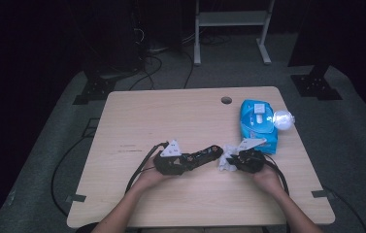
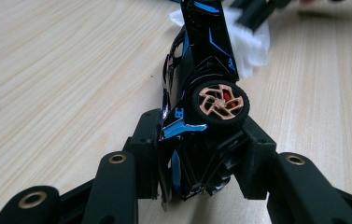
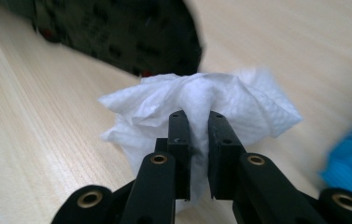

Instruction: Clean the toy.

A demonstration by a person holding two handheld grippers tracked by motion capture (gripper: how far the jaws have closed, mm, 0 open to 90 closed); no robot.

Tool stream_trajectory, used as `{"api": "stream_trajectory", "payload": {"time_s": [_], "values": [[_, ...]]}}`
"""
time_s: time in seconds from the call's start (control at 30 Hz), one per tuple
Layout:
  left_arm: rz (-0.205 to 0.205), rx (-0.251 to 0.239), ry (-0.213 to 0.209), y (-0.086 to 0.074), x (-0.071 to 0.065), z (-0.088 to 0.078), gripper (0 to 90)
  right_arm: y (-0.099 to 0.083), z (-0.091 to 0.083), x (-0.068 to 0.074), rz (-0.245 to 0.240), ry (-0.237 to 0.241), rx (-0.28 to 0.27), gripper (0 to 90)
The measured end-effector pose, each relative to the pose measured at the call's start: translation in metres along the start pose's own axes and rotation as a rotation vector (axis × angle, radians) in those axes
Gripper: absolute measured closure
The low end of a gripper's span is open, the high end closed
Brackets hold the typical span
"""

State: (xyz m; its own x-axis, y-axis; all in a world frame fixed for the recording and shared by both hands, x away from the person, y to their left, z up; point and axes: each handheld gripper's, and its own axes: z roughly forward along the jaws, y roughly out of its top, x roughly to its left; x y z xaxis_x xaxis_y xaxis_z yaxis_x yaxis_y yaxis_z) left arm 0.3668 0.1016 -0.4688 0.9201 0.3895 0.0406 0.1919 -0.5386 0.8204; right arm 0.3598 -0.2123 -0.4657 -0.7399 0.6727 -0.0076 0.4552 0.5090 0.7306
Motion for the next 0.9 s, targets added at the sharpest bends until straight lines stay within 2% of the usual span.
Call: {"api": "stream_trajectory", "payload": {"time_s": [0.07,0.13,0.17,0.23,0.37,0.43,0.6,0.67,0.77,0.83,0.9], "values": [[0.0,0.012,-0.003,-0.001,0.0,0.002,53.8,0.005,-0.017,0.001,0.028,-0.014,-0.062,81.1],[-0.005,0.01,0.003,-0.001,0.0,0.003,53.9,0.014,-0.028,0.006,0.023,0.013,-0.119,81.0],[-0.004,0.007,0.007,-0.001,0.0,0.003,57.2,0.02,-0.031,0.011,0.02,0.032,-0.138,81.0],[-0.007,0.003,0.01,-0.001,-0.001,0.003,57.4,0.031,-0.03,0.022,-0.003,0.059,-0.165,80.9],[0.013,0.005,0.019,-0.002,-0.002,0.003,57.7,0.056,-0.009,0.047,-0.034,0.14,-0.197,81.0],[0.023,-0.001,0.018,-0.002,-0.002,0.003,57.7,0.065,0.005,0.056,-0.048,0.168,-0.191,81.0],[0.01,-0.01,0.012,-0.004,-0.002,0.003,57.7,0.078,0.03,0.074,-0.055,0.217,-0.194,81.0],[0.013,-0.003,0.018,-0.003,-0.002,0.002,57.6,0.079,0.035,0.077,-0.064,0.213,-0.19,80.9],[0.013,-0.006,0.021,-0.003,-0.002,0.002,57.6,0.078,0.034,0.072,-0.043,0.212,-0.2,81.0],[0.015,-0.006,0.023,-0.003,-0.002,0.003,57.6,0.074,0.03,0.065,-0.018,0.168,-0.201,81.1],[0.011,-0.006,0.023,-0.003,-0.003,0.003,57.6,0.071,0.027,0.06,-0.007,0.146,-0.199,81.1]]}}
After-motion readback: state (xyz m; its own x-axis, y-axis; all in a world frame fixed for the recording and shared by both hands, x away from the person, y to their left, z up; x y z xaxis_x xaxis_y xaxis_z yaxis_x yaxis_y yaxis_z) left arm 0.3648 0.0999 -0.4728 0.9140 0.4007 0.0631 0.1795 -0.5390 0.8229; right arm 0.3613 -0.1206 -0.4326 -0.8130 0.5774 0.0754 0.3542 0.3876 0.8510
